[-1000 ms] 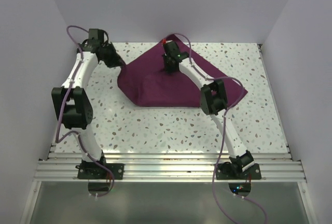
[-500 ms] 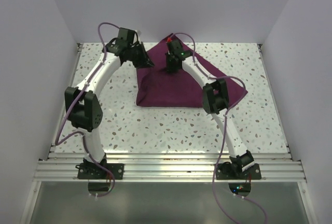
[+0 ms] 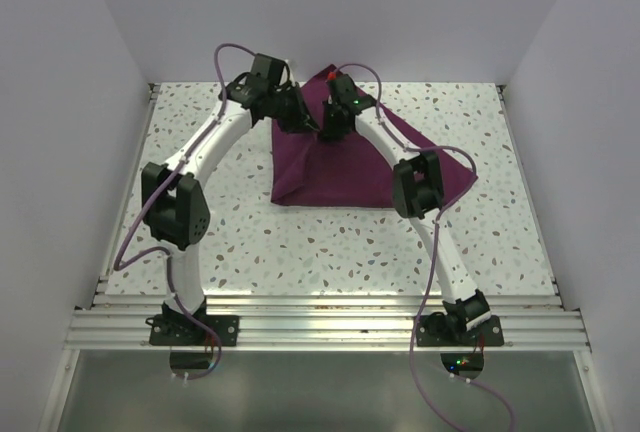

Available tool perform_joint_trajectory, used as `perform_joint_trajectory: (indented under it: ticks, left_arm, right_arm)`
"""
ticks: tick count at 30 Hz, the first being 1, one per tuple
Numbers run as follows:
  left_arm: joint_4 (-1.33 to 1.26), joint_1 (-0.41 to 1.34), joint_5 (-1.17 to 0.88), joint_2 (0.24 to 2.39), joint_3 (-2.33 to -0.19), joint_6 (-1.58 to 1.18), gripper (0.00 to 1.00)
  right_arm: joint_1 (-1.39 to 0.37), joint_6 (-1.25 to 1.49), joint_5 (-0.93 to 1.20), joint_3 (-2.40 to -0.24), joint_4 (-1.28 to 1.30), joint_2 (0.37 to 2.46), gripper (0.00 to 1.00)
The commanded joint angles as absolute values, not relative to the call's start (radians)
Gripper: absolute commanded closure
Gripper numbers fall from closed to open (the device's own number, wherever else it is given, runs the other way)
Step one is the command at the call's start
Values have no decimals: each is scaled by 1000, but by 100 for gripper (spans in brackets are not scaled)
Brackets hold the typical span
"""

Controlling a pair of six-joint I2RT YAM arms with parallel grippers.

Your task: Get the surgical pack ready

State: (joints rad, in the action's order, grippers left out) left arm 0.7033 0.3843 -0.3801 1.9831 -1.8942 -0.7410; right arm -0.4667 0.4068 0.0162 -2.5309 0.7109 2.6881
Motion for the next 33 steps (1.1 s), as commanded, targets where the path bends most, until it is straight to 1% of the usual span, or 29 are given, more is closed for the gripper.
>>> perform_joint_trajectory:
  ticks: [1, 12, 21, 33]
  left_arm:
    - [647, 426, -428, 1986, -1956, -769, 100]
    - [658, 492, -434, 2042, -2026, -769, 100]
    - [660, 512, -443, 2082, -2077, -775, 100]
    - [649, 519, -430, 2069, -2063, -770, 100]
  right_arm:
    - [-468, 431, 69, -2520, 807, 2724, 100]
    - [-459, 456, 109, -2516, 799, 2734, 100]
    - [-459, 457, 126, -2511, 805, 2741, 100]
    - [-454, 463, 150, -2491, 808, 2735, 100]
